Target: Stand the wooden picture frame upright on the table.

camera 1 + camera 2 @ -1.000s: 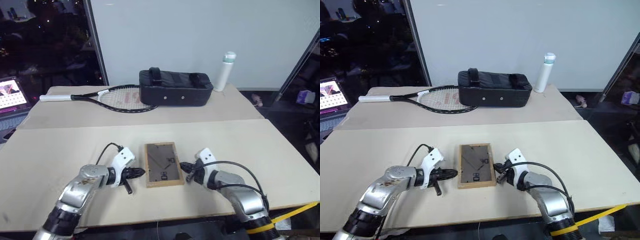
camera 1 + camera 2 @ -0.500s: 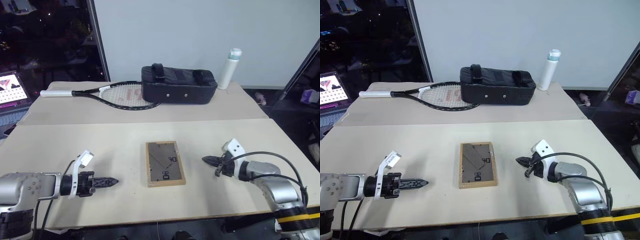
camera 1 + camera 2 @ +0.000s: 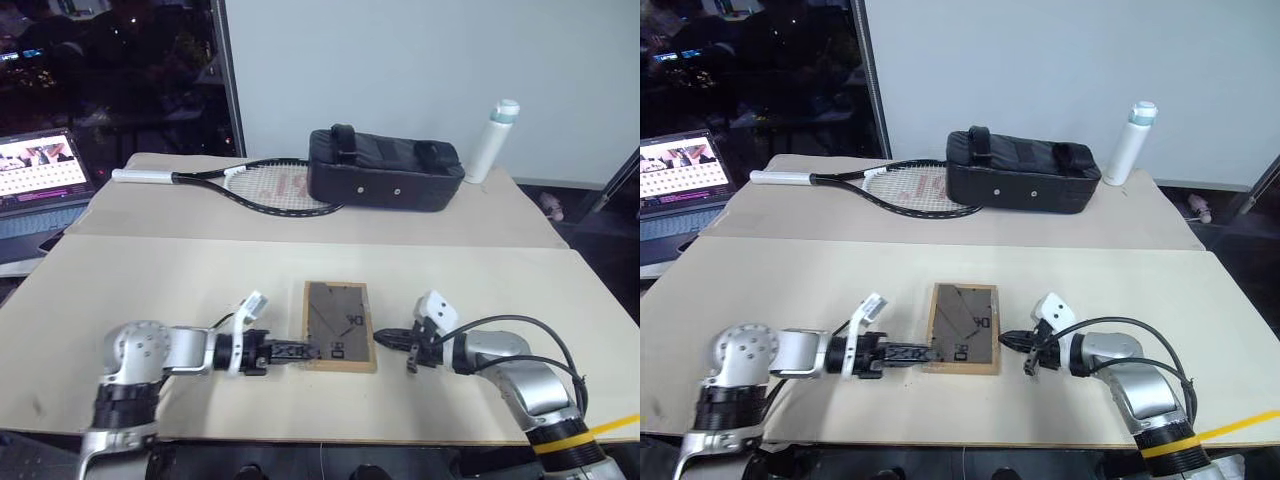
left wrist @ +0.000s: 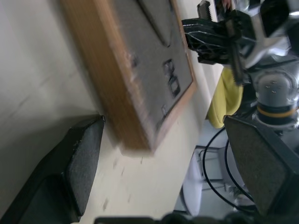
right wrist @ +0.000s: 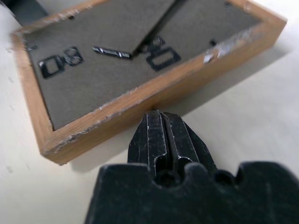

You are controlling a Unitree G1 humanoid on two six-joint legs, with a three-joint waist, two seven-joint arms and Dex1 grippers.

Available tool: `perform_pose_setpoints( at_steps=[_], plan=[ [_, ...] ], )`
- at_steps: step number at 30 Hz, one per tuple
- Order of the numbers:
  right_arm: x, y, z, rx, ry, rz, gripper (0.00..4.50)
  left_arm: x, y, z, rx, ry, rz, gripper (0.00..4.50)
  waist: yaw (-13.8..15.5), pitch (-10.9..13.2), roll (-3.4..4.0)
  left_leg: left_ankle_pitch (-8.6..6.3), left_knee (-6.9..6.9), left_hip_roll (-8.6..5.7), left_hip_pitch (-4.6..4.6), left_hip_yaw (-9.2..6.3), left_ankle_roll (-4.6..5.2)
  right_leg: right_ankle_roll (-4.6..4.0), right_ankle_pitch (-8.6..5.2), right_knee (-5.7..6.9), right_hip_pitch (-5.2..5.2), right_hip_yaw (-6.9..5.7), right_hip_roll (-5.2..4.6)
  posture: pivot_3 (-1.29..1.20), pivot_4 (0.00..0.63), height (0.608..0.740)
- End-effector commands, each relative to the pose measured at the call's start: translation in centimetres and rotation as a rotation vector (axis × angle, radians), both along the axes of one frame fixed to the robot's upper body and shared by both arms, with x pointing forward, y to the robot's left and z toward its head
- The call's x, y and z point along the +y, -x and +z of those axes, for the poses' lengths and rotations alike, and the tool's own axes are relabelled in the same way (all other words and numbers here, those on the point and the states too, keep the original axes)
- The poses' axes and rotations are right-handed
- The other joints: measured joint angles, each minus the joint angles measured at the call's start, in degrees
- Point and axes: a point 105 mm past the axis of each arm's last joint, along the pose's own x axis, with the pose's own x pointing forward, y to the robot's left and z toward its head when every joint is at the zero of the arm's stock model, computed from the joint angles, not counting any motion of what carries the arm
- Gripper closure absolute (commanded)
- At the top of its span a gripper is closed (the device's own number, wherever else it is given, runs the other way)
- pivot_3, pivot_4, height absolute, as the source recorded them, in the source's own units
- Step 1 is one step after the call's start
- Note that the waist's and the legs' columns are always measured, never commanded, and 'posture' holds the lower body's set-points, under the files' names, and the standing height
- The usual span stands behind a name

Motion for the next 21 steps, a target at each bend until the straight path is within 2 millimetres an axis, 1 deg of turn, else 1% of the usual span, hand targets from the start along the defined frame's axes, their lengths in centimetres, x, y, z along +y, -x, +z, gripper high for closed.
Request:
perform_pose_setpoints(
  at_steps=[1, 4, 8, 11, 13, 14, 15, 16, 17, 18, 19, 20, 21],
  plan=[
    [1.0, 0.4, 1.2, -0.038, -0.032, 0.02, 4.5, -1.9, 0.4, -2.3, 0.054, -0.083, -0.024, 0.06, 0.11, -0.04, 0.06, 0.0, 0.0, 0.0, 0.01, 0.0, 0.0, 0.0, 0.0, 0.0, 0.01, 0.0, 0.0, 0.0, 0.15, 0.696],
    [1.1, 0.7, 1.0, -0.034, -0.029, 0.014, 4.5, -2.5, 0.2, -2.4, 0.048, -0.081, -0.012, 0.06, 1.03, -0.14, 0.24, 0.0, 0.08, -0.08, 0.04, -0.04, 0.0, 0.03, 0.0, -0.03, 0.11, -0.01, -0.05, 0.0, 0.15, 0.696],
    [0.8, 0.9, 0.8, -0.023, -0.025, -0.003, 4.5, -2.0, -0.6, -1.7, 0.045, -0.03, 0.047, 0.06, 1.4, -0.14, 0.24, 0.0, 0.26, -0.24, 0.04, -0.09, 0.0, 0.13, 0.04, -0.08, 0.21, -0.01, -0.17, 0.0, 0.15, 0.696],
    [0.7, 1.0, 0.7, -0.021, -0.02, -0.006, 4.5, -1.2, -1.5, -1.4, 0.055, 0.01, 0.115, 0.79, 1.27, -0.14, 0.23, 0.0, 0.32, -0.3, 0.04, -0.11, 0.0, 0.17, 0.05, -0.08, 0.24, -0.01, -0.22, 0.0, 0.15, 0.696],
    [0.7, 0.9, 0.9, -0.022, -0.022, -0.007, 4.5, -1.1, -1.6, -0.9, 0.05, 0.044, 0.125, 1.57, 1.17, -0.14, 0.23, 0.0, 0.32, -0.3, 0.03, -0.15, 0.0, 0.17, 0.06, -0.07, 0.23, -0.02, -0.21, 0.0, 0.15, 0.696],
    [0.6, 0.8, 1.2, -0.024, -0.035, -0.011, 4.5, -1.0, -1.7, -0.5, 0.041, 0.067, 0.126, 1.88, 1.14, -0.14, 0.23, 0.0, 0.31, -0.31, 0.03, -0.17, 0.0, 0.18, 0.06, -0.07, 0.23, -0.02, -0.21, 0.0, 0.15, 0.696],
    [0.5, 0.8, 1.5, -0.025, -0.044, -0.013, 4.5, -1.0, -1.7, -0.2, 0.035, 0.081, 0.127, 2.32, 1.08, -0.12, 0.21, 0.0, 0.3, -0.31, 0.02, -0.18, 0.0, 0.18, 0.06, -0.07, 0.22, -0.02, -0.21, 0.0, 0.15, 0.696],
    [0.1, 0.9, 2.3, 0.003, -0.101, -0.017, 4.5, -0.8, -1.8, 0.6, 0.013, 0.11, 0.121, 2.55, 1.07, -0.12, 0.21, 0.0, 0.29, -0.31, -0.01, -0.18, 0.0, 0.18, 0.06, -0.07, 0.19, -0.02, -0.21, 0.0, 0.15, 0.696],
    [-0.5, 1.1, 3.1, 0.031, -0.16, -0.017, 4.5, -0.4, -2.0, 1.7, -0.017, 0.138, 0.118, 2.97, 1.06, -0.12, 0.21, 0.0, 0.29, -0.31, -0.06, -0.21, 0.0, 0.18, 0.07, -0.07, 0.17, -0.04, -0.21, 0.0, 0.15, 0.696],
    [-1.4, 1.3, 3.9, 0.049, -0.199, -0.017, 4.5, 0.2, -2.4, 2.7, -0.048, 0.161, 0.121, 3.22, 1.08, -0.12, 0.2, 0.0, 0.29, -0.31, -0.08, -0.22, 0.0, 0.18, 0.07, -0.07, 0.16, -0.04, -0.21, 0.0, 0.15, 0.696],
    [-2.4, 1.4, 4.7, 0.058, -0.22, -0.022, 4.5, 0.9, -2.8, 3.8, -0.08, 0.182, 0.128, 3.33, 1.07, -0.06, 0.2, 0.0, 0.3, -0.31, -0.14, -0.23, 0.0, 0.18, 0.07, -0.05, 0.12, -0.05, -0.21, 0.0, 0.15, 0.696],
    [-3.1, 1.5, 5.1, 0.06, -0.225, -0.026, 4.5, 1.3, -3.0, 4.4, -0.098, 0.192, 0.135, 3.33, 1.06, 0.03, 0.2, 0.0, 0.31, -0.32, -0.2, -0.24, 0.0, 0.19, 0.07, -0.03, 0.04, -0.05, -0.21, 0.0, 0.15, 0.696],
    [-4.2, 1.1, 6.3, 0.06, -0.253, -0.046, 4.5, 1.9, -3.3, 5.4, -0.137, 0.193, 0.131, 3.33, 1.07, 0.05, 0.2, 0.01, 0.31, -0.33, -0.26, -0.26, 0.01, 0.19, 0.08, -0.02, 0.0, -0.06, -0.2, 0.0, 0.15, 0.696]
  ],
)
